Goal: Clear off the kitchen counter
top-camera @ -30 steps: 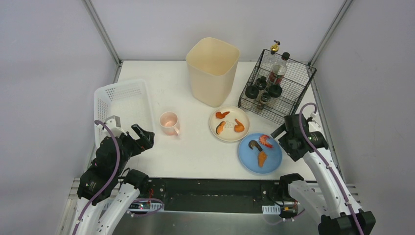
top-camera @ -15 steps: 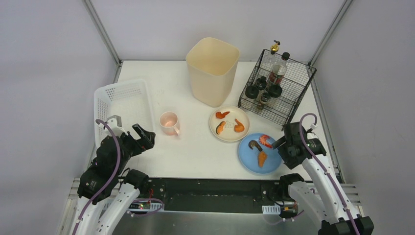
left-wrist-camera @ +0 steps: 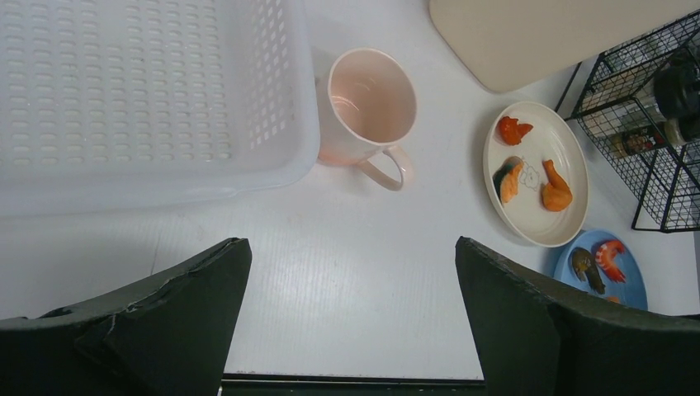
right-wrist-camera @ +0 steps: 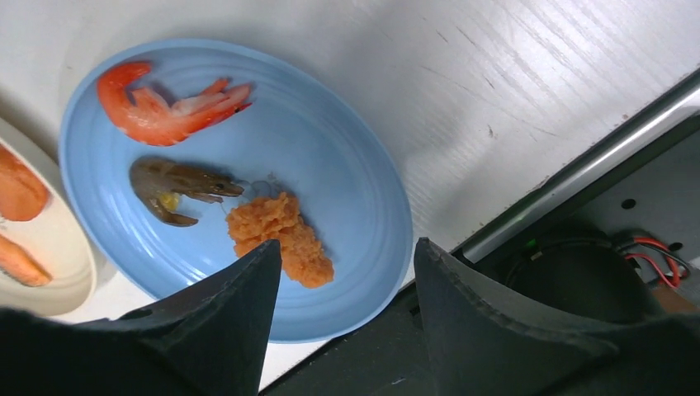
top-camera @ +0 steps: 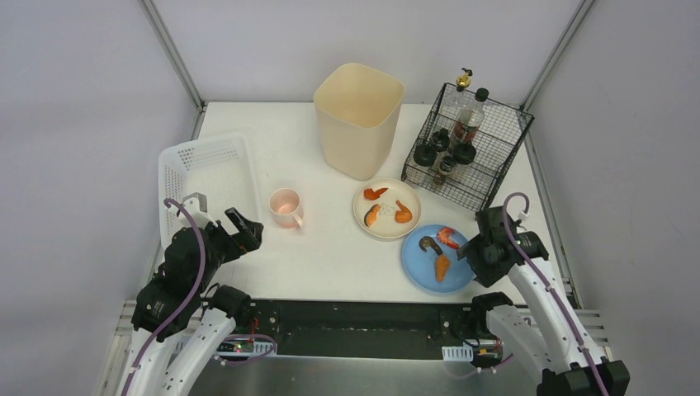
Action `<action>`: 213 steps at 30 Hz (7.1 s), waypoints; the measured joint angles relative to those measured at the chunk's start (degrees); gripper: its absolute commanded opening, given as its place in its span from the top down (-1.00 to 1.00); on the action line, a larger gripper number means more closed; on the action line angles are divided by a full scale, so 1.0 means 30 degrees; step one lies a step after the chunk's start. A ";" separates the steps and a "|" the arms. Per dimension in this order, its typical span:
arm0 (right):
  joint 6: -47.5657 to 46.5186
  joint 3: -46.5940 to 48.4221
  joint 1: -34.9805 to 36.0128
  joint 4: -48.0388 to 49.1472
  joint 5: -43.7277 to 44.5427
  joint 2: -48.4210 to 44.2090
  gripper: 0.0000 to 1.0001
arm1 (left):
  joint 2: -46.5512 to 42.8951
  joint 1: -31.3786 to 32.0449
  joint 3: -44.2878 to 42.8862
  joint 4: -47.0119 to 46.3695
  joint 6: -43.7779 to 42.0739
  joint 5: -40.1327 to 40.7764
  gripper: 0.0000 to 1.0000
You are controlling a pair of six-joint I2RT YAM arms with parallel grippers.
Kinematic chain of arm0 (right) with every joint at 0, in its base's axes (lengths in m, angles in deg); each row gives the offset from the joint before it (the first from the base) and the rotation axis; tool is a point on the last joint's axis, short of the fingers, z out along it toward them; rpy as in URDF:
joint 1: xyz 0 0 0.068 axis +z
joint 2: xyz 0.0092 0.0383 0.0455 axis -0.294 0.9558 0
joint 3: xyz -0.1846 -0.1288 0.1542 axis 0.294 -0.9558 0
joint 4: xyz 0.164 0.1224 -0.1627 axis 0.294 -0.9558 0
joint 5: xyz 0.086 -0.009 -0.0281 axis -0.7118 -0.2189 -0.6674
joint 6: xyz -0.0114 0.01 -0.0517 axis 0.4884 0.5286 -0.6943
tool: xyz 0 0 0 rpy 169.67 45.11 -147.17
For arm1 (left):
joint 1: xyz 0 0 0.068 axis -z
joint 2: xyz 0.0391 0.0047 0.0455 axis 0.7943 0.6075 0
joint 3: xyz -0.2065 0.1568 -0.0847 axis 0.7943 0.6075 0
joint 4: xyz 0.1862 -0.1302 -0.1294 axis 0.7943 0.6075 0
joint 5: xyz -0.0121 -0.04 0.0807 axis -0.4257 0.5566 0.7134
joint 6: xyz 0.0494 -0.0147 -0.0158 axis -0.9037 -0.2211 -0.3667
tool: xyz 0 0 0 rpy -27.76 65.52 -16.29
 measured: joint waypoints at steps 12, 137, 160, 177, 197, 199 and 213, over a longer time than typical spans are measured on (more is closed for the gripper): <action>-0.0138 0.0576 -0.0102 0.0627 0.1217 0.4036 -0.28 | 0.0022 -0.0131 0.0000 0.0000 0.0000 -0.0036 -0.99; -0.5756 3.1751 0.4371 -0.0612 -0.3432 1.9445 1.00 | 0.2011 -0.0750 0.0000 -0.0051 -0.0073 -0.0969 -0.99; -0.3665 3.4629 0.2106 0.2878 -0.2936 2.4735 1.00 | 0.2091 -0.0750 0.0000 -0.0051 -0.0095 -0.1020 -0.99; -0.5807 3.4527 0.3665 0.7147 0.0517 2.7059 1.00 | 0.2280 -0.0903 0.0000 -0.0073 -0.0131 -0.1319 -0.99; -1.5438 2.8720 0.6594 1.5999 0.8677 2.6374 1.00 | 0.2280 -0.0991 0.0000 -0.0087 -0.0138 -0.1472 -0.99; -1.7216 2.8348 0.7104 1.7245 0.9296 2.6381 1.00 | 0.2280 -0.0991 0.0000 -0.0095 -0.0138 -0.1472 -0.99; -2.8611 2.7766 0.9464 2.7503 1.1409 2.6607 1.00 | 0.2280 -0.0991 0.0000 -0.0095 -0.0138 -0.1479 -0.99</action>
